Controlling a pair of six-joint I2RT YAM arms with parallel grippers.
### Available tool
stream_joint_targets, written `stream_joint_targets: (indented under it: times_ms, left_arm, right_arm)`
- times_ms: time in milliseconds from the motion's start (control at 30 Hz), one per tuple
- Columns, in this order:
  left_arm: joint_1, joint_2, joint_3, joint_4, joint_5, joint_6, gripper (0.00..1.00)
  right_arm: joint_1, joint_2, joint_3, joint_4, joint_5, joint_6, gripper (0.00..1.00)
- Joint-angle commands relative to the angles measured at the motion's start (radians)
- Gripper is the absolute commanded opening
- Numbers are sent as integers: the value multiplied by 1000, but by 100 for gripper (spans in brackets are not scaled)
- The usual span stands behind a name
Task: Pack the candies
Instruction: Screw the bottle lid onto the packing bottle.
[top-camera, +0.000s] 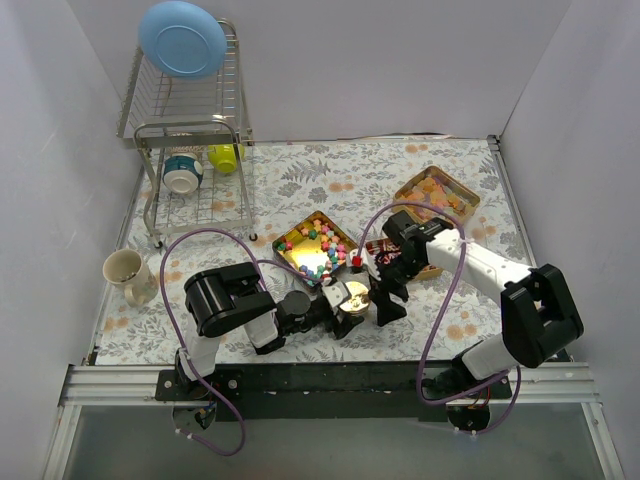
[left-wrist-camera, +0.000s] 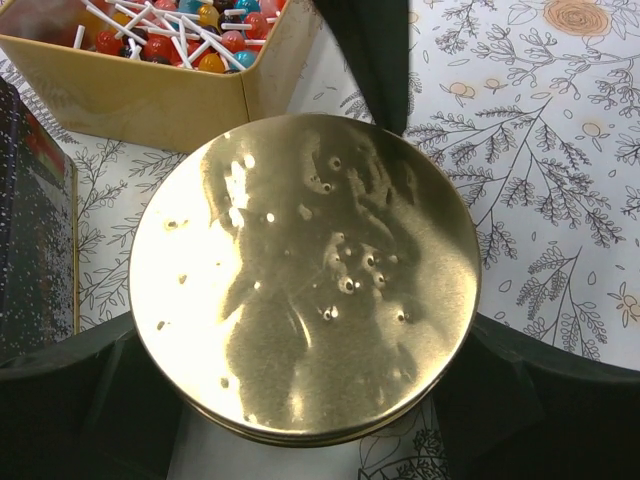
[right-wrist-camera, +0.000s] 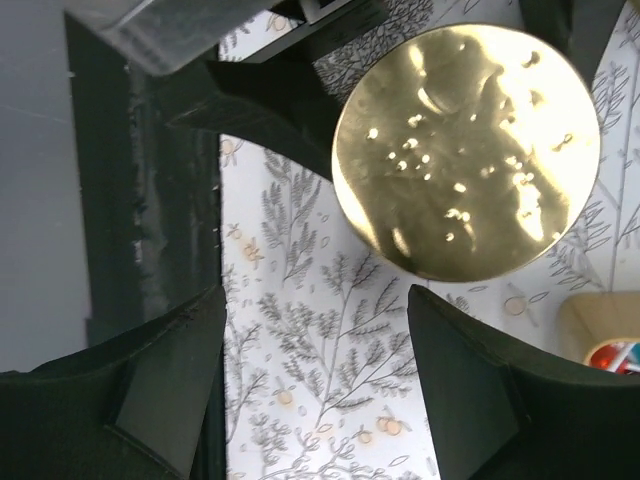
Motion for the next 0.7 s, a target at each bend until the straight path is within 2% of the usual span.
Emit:
stream_joint_targets:
  times_ms: [0,200,333,433,500,667]
  left_arm:
    - [11,54,-19,-221,-16,-44,0]
    - [10,54,-17,-223,47,-30,0]
    - [10,48,-12,-241,42,-33,0]
    - [10,40,-15,-244,30,-32,0]
    - [10,40,-17,-244,28,-30,0]
    - [10,42,-15,-246,34,-32,0]
  right_arm:
    - [-58,16,109,-123,-70,-25,80]
    - [-62,89,229,-69,-41,-69,81]
    - [-13,134,256,-104,-7,-213,83]
    - [-3,139,263,-101,-21,-287,87]
    - [7,149,267,-115,-12,-328,98]
    - [21,185,281,-114,-4,-382,98]
